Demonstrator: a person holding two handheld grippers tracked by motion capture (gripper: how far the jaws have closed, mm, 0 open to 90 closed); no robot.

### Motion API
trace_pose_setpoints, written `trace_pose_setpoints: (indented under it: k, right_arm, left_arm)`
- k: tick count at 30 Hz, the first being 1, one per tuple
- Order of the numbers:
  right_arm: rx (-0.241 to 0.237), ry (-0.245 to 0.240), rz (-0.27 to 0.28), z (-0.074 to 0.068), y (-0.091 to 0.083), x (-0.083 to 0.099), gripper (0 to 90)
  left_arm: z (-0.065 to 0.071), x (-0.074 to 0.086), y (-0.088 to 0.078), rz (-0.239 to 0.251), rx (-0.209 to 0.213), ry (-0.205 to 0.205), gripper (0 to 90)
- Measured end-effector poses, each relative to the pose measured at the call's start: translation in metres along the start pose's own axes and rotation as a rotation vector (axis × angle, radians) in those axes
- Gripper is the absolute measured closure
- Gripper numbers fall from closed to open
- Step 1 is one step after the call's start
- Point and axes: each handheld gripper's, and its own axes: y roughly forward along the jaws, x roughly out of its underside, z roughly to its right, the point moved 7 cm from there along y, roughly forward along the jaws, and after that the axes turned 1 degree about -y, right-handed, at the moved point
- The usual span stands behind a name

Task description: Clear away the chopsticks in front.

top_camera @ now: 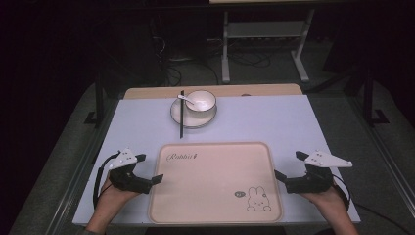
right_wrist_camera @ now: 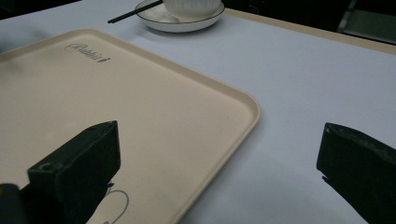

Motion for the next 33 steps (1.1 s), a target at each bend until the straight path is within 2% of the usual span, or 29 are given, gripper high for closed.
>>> trace_pose_setpoints:
  k: [13,17,19,33]
  right_arm:
    - [0.004,-0.015,-0.014,0.004,0.003,0.002,0.0]
    - [0.015,-0.008,-0.018,0.006,0.005,0.002,0.0]
    - [0.012,-0.007,-0.019,0.006,0.004,0.004,0.0]
    - [0.022,-0.008,-0.013,0.007,-0.004,0.007,0.0]
  left_arm:
    - [-0.011,-0.008,0.008,-0.033,-0.012,0.000,0.0]
    - [-0.015,-0.015,0.011,-0.031,-0.025,-0.017,0.0]
    - [-0.016,-0.019,0.015,-0.041,-0.028,-0.006,0.0]
    - [-0.020,-0.046,0.043,-0.053,-0.030,-0.003,0.0]
